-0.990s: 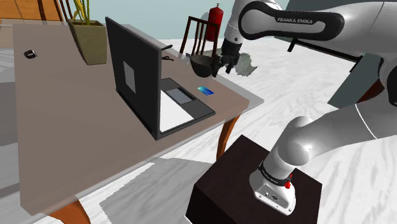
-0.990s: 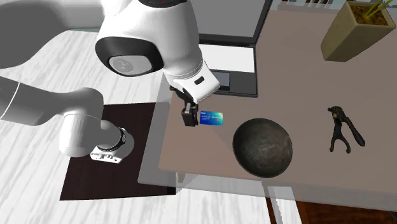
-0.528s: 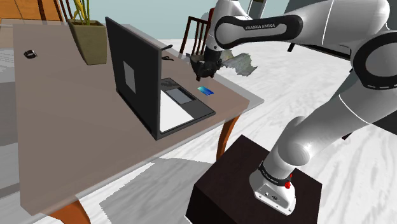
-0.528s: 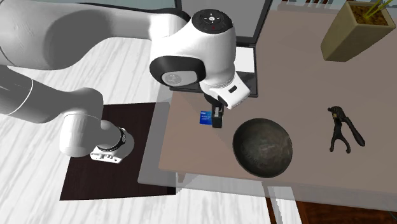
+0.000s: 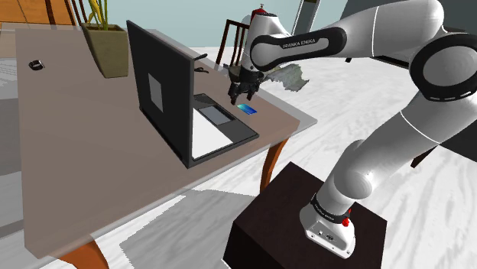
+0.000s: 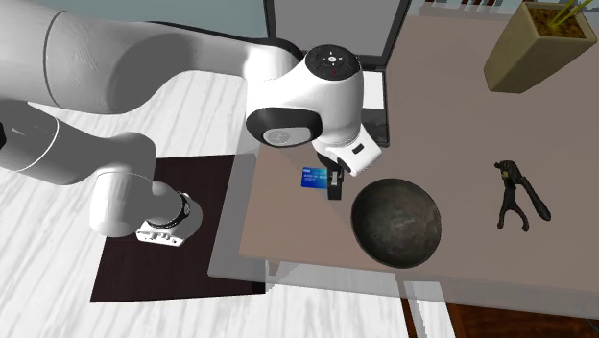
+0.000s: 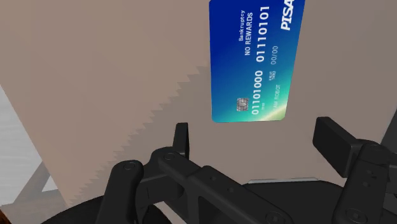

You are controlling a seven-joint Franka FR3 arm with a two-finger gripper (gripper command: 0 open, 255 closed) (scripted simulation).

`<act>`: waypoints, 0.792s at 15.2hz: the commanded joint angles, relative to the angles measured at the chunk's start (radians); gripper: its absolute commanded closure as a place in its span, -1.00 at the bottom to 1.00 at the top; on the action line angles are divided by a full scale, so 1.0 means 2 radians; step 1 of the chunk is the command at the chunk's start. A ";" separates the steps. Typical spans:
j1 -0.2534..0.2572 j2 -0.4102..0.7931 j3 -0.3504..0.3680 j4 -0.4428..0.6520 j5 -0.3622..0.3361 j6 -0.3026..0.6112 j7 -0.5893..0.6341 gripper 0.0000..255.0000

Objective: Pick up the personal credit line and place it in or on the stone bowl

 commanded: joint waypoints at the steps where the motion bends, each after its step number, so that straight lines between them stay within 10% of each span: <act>1: 0.000 0.001 0.000 -0.006 0.000 0.007 0.000 -1.00; 8: 0.000 0.001 0.000 -0.006 0.000 0.007 0.000 -1.00; 9: 0.000 0.001 0.000 -0.006 0.000 0.007 0.000 1.00; 12: 0.000 0.001 0.000 -0.006 0.000 0.007 0.000 1.00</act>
